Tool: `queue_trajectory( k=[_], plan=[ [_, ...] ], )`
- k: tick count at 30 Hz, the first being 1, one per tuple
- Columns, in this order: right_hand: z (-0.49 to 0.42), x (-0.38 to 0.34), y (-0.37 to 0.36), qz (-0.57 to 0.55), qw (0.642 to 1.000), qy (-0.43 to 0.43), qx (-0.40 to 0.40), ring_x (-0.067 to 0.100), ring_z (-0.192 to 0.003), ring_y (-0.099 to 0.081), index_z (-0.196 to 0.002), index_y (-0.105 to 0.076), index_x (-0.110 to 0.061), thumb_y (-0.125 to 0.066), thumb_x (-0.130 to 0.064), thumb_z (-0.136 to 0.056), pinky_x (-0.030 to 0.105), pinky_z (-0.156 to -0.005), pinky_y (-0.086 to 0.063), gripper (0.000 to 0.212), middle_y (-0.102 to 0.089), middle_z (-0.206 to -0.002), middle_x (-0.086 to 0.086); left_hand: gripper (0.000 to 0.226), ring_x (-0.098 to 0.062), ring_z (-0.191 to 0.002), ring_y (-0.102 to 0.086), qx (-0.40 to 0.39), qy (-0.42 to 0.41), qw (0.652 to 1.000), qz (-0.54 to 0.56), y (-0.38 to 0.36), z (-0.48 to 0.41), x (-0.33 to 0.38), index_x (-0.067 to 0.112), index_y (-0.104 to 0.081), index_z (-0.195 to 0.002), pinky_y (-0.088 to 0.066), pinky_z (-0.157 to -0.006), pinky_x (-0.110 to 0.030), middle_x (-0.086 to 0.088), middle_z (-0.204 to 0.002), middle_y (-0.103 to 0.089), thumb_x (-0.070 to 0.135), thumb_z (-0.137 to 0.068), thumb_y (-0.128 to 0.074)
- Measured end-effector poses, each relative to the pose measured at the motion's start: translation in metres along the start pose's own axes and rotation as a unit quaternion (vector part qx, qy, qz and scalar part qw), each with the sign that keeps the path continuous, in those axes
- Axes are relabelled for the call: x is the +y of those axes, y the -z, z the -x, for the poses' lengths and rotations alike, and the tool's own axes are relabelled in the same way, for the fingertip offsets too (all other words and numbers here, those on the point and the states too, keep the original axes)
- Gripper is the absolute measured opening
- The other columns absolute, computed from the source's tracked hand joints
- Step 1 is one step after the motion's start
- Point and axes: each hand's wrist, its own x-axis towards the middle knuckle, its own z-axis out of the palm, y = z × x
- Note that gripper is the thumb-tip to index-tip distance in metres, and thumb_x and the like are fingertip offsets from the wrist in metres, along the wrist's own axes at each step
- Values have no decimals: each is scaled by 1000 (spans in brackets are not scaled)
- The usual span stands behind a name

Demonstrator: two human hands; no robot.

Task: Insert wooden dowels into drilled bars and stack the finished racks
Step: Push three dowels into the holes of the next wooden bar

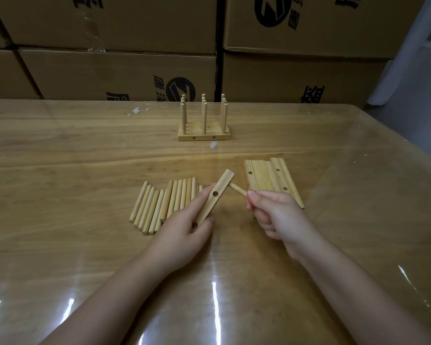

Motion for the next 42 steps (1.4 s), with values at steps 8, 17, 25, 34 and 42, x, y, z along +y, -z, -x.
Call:
queue_trajectory(
  k=[8, 17, 25, 34, 42],
  plan=[
    [0, 2, 3, -13, 1000, -20, -13, 8, -38, -25, -71, -59, -16, -48, -32, -95, 18, -33, -21, 31, -32, -45, -8, 64, 6, -87, -57, 14, 12, 1000, 16, -3, 1, 1, 70, -24, -123, -40, -78, -5, 47, -106, -52, 22, -94, -56],
    [-5, 15, -6, 168, 952, 194, 164, 8, -54, -49, -117, -48, -33, -32, -64, -88, 34, -58, -44, 45, -52, -65, -4, 24, -21, -40, -57, 37, 116, 952, 281, -3, -6, -3, 39, -54, -107, -44, -38, -26, 0, -54, -53, 18, -100, -45],
    [4, 27, -26, 453, 863, 224, -2, -6, -75, -48, -110, -60, -30, -47, -42, -91, 12, -59, -35, 25, -46, -89, -20, 20, -28, -43, -59, 86, 151, 914, 367, 1, -10, 0, 15, -48, -93, -46, -39, -26, -11, -53, -55, 28, -102, -36],
    [2, 25, -28, 489, 825, 263, -104, 9, -105, -47, -127, -50, -43, -38, -25, -98, 27, -86, -42, 36, -34, -142, -30, 30, -25, -41, -57, 73, 141, 935, 317, -2, -9, 2, 9, -42, -85, -47, -42, -26, -12, -50, -56, 31, -103, -32],
    [4, 24, -23, 536, 801, 264, -30, 8, -76, -49, -111, -60, -25, -42, -38, -93, 27, -60, -46, 28, -41, -99, -7, 22, -26, -45, -60, 65, 155, 930, 327, -2, -10, 3, 18, -45, -92, -46, -41, -25, -9, -53, -57, 34, -102, -34]
  ],
)
